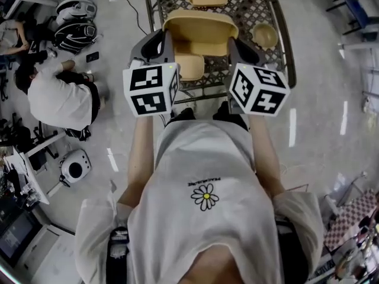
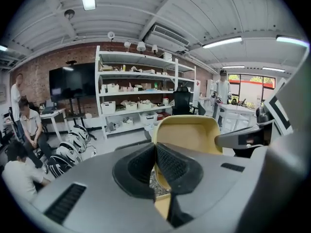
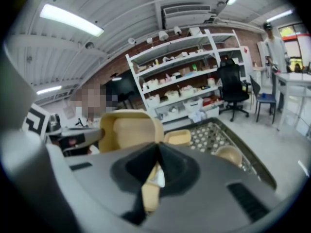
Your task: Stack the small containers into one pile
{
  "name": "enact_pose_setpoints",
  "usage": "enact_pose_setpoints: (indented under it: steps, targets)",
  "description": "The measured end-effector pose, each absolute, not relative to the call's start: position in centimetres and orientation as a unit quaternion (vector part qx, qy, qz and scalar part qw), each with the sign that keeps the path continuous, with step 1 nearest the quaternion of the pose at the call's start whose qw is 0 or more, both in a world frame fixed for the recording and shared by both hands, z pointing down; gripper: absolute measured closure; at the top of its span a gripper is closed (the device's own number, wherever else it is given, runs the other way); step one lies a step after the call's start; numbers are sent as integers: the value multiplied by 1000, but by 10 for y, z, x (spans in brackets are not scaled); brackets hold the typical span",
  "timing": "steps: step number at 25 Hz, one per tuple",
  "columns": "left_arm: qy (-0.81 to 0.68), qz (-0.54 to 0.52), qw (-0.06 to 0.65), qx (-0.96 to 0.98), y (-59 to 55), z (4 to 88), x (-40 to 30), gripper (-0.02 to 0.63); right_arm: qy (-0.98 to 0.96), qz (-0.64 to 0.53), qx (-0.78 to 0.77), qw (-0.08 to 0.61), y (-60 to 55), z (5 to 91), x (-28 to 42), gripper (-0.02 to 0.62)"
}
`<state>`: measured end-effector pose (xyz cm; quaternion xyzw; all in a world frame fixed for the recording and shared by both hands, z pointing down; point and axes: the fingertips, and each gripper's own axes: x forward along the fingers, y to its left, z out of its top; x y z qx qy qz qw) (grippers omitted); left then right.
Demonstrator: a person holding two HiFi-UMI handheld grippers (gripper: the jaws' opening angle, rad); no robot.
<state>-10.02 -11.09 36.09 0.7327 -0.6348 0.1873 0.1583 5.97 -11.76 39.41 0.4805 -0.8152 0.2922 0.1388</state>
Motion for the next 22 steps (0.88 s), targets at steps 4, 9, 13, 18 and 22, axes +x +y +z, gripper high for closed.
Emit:
enact_pose_setpoints:
  steps: [4,9,13,18,22]
  targets:
    - [-610,205,174,746,-107,390,-129,577,-787,322,501,159,-108,423,31,558]
    - [-586,240,220,742,-93,435,-153,577,-760,375,492,200,-85,463,7,558]
    - [-566,268,278,728,-84,475,-159,577,-739,405,479,245,-77,493,3,558]
    - [-541,292,310,725,-81,514,-160,577,-711,442,471,278,-73,531,1,558]
    - [-523,321,342,712,-69,544,-164,577,-690,471,460,303,-62,558,-3,558]
